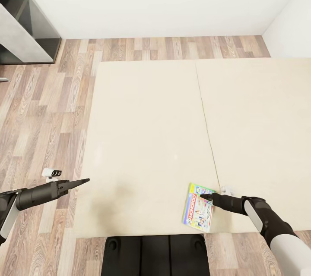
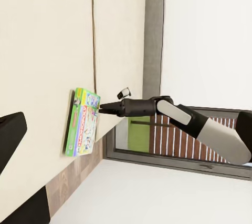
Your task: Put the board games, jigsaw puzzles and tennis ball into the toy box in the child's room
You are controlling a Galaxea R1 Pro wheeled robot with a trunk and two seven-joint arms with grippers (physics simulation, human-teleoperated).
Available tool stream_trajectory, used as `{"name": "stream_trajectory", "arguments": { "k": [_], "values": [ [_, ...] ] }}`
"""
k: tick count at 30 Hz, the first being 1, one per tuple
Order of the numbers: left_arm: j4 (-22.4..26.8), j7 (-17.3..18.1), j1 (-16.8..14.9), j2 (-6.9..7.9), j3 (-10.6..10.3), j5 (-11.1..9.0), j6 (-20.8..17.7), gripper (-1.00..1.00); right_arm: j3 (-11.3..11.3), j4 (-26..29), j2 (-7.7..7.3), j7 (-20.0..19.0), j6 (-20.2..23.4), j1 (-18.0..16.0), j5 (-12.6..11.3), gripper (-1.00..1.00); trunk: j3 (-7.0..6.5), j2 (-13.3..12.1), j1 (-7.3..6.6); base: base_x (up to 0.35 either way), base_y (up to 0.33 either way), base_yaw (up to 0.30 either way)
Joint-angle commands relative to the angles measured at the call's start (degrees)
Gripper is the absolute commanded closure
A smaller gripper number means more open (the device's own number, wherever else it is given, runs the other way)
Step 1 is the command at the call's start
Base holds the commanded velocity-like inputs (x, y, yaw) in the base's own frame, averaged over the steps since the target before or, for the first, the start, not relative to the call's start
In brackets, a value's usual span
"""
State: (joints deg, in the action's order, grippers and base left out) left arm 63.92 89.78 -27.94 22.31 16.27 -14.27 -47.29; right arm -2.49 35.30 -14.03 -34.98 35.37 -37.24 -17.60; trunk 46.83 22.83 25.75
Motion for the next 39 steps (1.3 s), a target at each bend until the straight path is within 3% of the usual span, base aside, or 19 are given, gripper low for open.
{"name": "stream_trajectory", "arguments": {
  "k": [1, 19, 39],
  "values": [
    [0.00, 0.22, -0.01, 0.01, -0.01, 0.02, -0.61, -1.00, -0.15, 0.03, 0.09, -0.09, 0.40, -0.01, -0.20, -1.00, 0.06, 0.09, 0.03, 0.000, 0.000, 0.000],
    [0.00, 0.22, -0.01, 0.19, -0.01, 0.03, -0.61, -1.00, -0.07, 0.03, 1.93, -0.08, 0.40, -0.03, -0.16, -1.00, 0.28, 0.09, 0.03, 0.000, 0.000, 0.000],
    [-0.02, 0.22, -0.01, 0.71, -0.01, -0.04, -0.61, -1.00, -0.01, 0.03, 2.16, -0.01, 0.40, -0.03, -0.16, -1.00, 0.39, 0.09, 0.03, 0.000, 0.000, 0.000]
  ]
}}
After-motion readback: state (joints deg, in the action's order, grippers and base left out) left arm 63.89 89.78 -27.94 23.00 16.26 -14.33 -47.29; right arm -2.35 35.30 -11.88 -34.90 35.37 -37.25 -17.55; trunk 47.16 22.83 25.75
